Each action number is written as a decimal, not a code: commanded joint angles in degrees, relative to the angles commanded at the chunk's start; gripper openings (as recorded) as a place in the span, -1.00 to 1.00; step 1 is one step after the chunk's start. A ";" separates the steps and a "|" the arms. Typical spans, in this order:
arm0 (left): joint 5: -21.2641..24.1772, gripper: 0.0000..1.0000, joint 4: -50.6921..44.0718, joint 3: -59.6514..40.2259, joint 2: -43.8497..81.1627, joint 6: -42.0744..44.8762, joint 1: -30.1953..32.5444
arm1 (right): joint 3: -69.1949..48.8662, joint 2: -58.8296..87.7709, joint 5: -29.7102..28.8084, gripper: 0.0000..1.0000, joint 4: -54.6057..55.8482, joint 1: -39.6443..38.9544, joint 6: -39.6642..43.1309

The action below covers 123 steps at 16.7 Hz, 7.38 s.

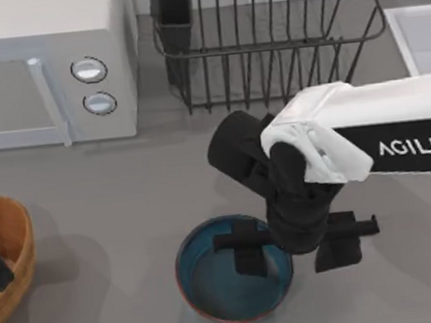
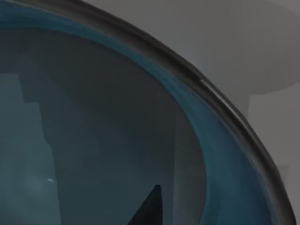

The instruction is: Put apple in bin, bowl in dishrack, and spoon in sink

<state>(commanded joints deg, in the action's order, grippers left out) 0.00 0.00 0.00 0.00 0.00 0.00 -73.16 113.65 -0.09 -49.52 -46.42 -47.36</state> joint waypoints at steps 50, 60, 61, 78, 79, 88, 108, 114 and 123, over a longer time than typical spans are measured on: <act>0.00 1.00 0.00 0.00 0.00 0.00 0.00 | -9.94 -27.77 -54.79 -1.00 42.02 -11.80 40.80; 0.00 1.00 0.00 0.00 0.00 0.00 0.00 | -9.39 -30.08 -60.24 -1.00 48.93 -12.22 45.45; 0.00 1.00 0.00 0.00 0.00 0.00 0.00 | -9.34 -28.78 -59.61 -1.00 50.22 -11.45 45.47; 0.00 1.00 0.00 0.00 0.00 0.00 0.00 | -3.22 3.49 -38.02 -1.00 89.67 10.21 46.34; 0.00 1.00 0.00 0.00 0.00 0.00 0.00 | -3.22 3.49 -38.02 -1.00 89.67 10.21 46.34; 0.00 1.00 0.00 0.00 0.00 0.00 0.00 | -3.22 3.49 -38.02 0.36 89.67 10.21 46.34; 0.00 1.00 0.00 0.00 0.00 0.00 0.00 | 8.81 -9.22 -29.47 1.00 86.36 15.04 45.90; 0.00 1.00 0.00 0.00 0.00 0.00 0.00 | 33.86 -43.02 -14.92 1.00 77.15 25.46 45.63; 0.00 1.00 0.00 0.00 0.00 0.00 0.00 | 65.92 -99.16 -1.30 1.00 57.43 41.44 46.63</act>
<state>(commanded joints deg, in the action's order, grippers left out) 0.00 0.00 0.00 0.00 0.00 0.00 -7.24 14.49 -1.39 7.91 -4.98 -0.73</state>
